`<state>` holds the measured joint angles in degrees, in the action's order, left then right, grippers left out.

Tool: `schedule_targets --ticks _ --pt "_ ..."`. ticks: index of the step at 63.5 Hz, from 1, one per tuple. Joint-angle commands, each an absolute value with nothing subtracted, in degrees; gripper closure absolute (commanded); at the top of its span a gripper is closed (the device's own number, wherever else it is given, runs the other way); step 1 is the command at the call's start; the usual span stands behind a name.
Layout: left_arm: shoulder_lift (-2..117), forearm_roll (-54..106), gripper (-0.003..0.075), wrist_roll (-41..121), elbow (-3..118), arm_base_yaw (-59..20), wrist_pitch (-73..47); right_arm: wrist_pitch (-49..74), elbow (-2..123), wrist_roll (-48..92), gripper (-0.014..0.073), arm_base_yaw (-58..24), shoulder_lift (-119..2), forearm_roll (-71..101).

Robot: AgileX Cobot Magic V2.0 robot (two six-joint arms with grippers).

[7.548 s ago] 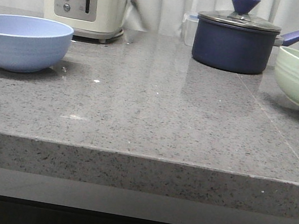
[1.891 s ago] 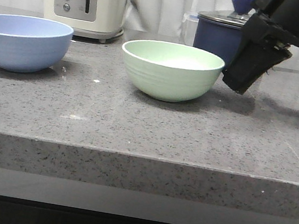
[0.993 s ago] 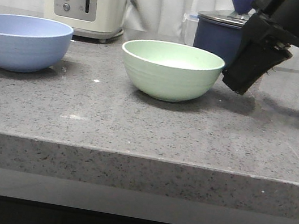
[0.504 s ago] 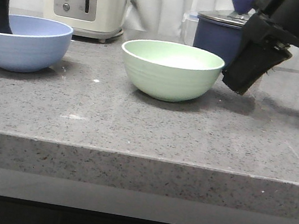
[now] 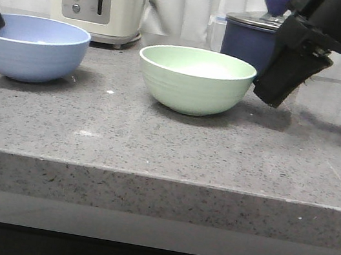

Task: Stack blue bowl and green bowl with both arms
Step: 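Grasp and lift the blue bowl, carry it over the green bowl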

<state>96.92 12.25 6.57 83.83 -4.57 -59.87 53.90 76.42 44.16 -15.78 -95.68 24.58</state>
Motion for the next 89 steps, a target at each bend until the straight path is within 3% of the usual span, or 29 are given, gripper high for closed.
schedule_targets --ticks 1,20,41,64,89 --pt "93.0 15.5 0.0741 7.3 87.3 -4.5 -58.9 53.1 77.8 44.9 0.0657 -15.6 -93.4 26.5" --pt "92.5 19.2 0.0740 8.0 92.2 -6.9 -60.9 53.1 77.8 44.9 0.0657 -15.6 -93.4 26.5" --pt "92.8 19.4 0.0740 7.9 98.5 -16.0 -61.5 53.1 77.8 44.9 0.0657 -15.6 -93.4 26.5" --pt "100.7 18.7 0.0740 5.6 108.4 -24.9 -66.0 53.1 77.8 44.9 0.0657 -15.6 -93.4 26.5" --pt "104.4 16.7 0.0740 4.3 111.3 -28.7 -65.8 53.1 77.8 44.9 0.0657 -15.6 -93.4 26.5"
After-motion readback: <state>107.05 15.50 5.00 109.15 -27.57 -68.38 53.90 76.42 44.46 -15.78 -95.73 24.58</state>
